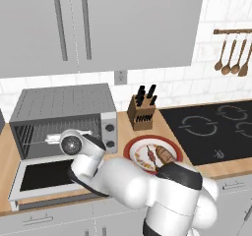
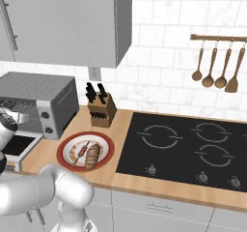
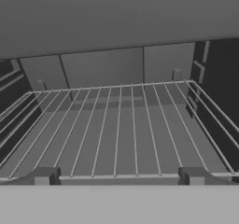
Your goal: Pick up the kebab skewer and baguette bread, and place them inside the toaster oven. Close the toaster oven door and start by setting the timer.
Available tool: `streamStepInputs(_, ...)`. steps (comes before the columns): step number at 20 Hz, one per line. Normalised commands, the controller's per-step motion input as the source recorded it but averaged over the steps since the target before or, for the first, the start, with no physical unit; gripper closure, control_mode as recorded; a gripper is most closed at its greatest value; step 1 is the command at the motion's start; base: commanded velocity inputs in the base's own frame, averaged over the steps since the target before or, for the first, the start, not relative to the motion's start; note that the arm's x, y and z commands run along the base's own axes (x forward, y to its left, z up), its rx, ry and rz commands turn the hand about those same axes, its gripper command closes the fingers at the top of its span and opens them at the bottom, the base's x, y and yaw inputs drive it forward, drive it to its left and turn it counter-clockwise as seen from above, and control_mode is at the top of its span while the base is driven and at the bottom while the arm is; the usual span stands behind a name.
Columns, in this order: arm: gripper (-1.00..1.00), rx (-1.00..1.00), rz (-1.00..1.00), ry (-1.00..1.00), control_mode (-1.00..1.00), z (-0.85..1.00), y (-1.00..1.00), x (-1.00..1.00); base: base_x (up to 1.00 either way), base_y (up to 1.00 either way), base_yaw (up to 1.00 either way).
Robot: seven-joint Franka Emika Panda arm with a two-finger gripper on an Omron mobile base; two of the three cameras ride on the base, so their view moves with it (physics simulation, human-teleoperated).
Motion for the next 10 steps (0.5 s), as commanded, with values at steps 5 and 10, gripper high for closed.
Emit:
streamStepInputs(5,-1.00,0.03,0.00,-0.13,-1.00,0.00,0.09,0.14,0.00,0.00,0.00)
streamStepInputs(10,-1.00,0.00,0.00,-0.02,-1.00,0.00,0.01,0.33,0.00,0.00,0.00)
